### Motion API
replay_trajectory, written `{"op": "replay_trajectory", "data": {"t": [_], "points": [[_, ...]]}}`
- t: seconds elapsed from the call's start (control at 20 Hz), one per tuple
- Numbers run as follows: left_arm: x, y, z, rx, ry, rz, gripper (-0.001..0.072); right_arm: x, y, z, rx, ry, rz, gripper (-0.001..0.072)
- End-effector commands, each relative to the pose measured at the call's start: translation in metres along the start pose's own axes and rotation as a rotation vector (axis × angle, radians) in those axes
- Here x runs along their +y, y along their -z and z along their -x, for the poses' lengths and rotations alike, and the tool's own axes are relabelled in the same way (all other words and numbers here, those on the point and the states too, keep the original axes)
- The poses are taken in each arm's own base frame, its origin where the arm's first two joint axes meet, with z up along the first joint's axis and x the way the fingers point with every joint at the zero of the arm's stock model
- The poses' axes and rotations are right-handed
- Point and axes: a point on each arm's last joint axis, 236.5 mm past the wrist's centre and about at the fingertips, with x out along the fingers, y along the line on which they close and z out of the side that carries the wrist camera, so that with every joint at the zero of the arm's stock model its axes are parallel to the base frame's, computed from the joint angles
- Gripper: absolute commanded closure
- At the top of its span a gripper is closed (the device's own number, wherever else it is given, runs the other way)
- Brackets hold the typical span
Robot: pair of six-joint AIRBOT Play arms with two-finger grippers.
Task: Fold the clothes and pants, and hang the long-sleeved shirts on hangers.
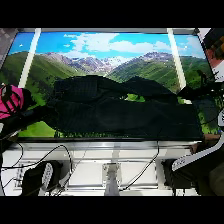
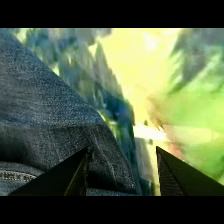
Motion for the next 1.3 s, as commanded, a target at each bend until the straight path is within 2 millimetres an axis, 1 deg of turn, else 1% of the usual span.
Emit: {"op": "replay_trajectory", "data": {"t": [0.0, 0.05, 0.2, 0.25, 0.3, 0.35, 0.4, 0.45, 0.5, 0.55, 0.6, 0.65, 0.7, 0.75, 0.8, 0.9, 0.95, 1.0, 1.05, 1.1, 1.15, 1.2, 1.25], "points": [[-0.003, -0.001, 0.0, -0.003, 0.013, 0.007, 0.0687, 0.011, 0.007, -0.012, 0.051, -0.036, 0.031, 0.0272], [-0.004, -0.001, 0.0, -0.004, 0.017, 0.009, 0.0687, 0.016, 0.007, -0.015, 0.061, -0.039, 0.042, 0.0274], [-0.004, -0.001, 0.0, -0.004, 0.019, 0.01, 0.0687, 0.034, 0.007, -0.022, 0.081, -0.057, 0.072, 0.0314], [-0.004, -0.001, 0.0, -0.005, 0.019, 0.011, 0.0687, 0.04, 0.007, -0.024, 0.09, -0.065, 0.081, 0.0363], [-0.004, -0.001, 0.0, -0.005, 0.018, 0.011, 0.0687, 0.045, 0.008, -0.026, 0.098, -0.074, 0.087, 0.0454], [-0.004, -0.001, 0.0, -0.006, 0.018, 0.012, 0.0686, 0.053, 0.009, -0.027, 0.106, -0.092, 0.092, 0.0648], [-0.004, -0.002, -0.001, -0.008, 0.017, 0.012, 0.0686, 0.058, 0.008, -0.025, 0.106, -0.108, 0.081, 0.0698], [-0.003, -0.003, -0.001, -0.014, 0.015, 0.012, 0.0686, 0.058, 0.002, -0.021, 0.097, -0.095, 0.057, 0.0699], [-0.003, -0.005, -0.001, -0.022, 0.013, 0.012, 0.0686, 0.053, -0.011, -0.012, 0.066, -0.056, 0.027, 0.07], [-0.002, -0.007, -0.001, -0.028, 0.011, 0.013, 0.0686, 0.046, -0.029, 0.001, 0.015, -0.003, 0.01, 0.0701], [-0.002, -0.007, -0.001, -0.03, 0.011, 0.013, 0.0685, 0.042, -0.057, 0.02, -0.076, 0.047, -0.024, 0.0702], [-0.002, -0.007, -0.001, -0.031, 0.011, 0.013, 0.0686, 0.041, -0.09, 0.043, -0.195, 0.079, -0.067, 0.0702], [-0.002, -0.007, -0.001, -0.031, 0.011, 0.013, 0.0686, 0.05, -0.127, 0.073, -0.334, 0.091, -0.083, 0.0702], [-0.002, -0.007, -0.001, -0.031, 0.011, 0.013, 0.0686, 0.066, -0.163, 0.108, -0.48, 0.093, -0.052, 0.0702], [-0.002, -0.007, -0.001, -0.031, 0.011, 0.013, 0.0686, 0.085, -0.193, 0.142, -0.614, 0.1, -0.001, 0.0702], [-0.002, -0.007, -0.001, -0.031, 0.011, 0.013, 0.0685, 0.127, -0.24, 0.206, -0.886, 0.131, 0.104, 0.07], [-0.002, -0.007, -0.001, -0.031, 0.011, 0.013, 0.0685, 0.144, -0.253, 0.226, -0.983, 0.146, 0.144, 0.07], [-0.002, -0.007, -0.001, -0.03, 0.011, 0.013, 0.0685, 0.156, -0.259, 0.232, -1.032, 0.158, 0.174, 0.0699], [-0.002, -0.007, -0.001, -0.03, 0.011, 0.013, 0.0686, 0.159, -0.26, 0.224, -1.028, 0.165, 0.184, 0.0699], [-0.002, -0.007, -0.001, -0.03, 0.011, 0.013, 0.0686, 0.155, -0.256, 0.204, -0.986, 0.171, 0.18, 0.0699], [-0.002, -0.007, -0.001, -0.03, 0.011, 0.013, 0.0685, 0.146, -0.25, 0.181, -0.93, 0.185, 0.172, 0.0698], [-0.002, -0.007, -0.001, -0.03, 0.011, 0.013, 0.0686, 0.131, -0.242, 0.158, -0.867, 0.209, 0.163, 0.0699], [-0.002, -0.007, -0.001, -0.03, 0.011, 0.013, 0.0685, 0.117, -0.233, 0.141, -0.813, 0.225, 0.141, 0.0699]]}}
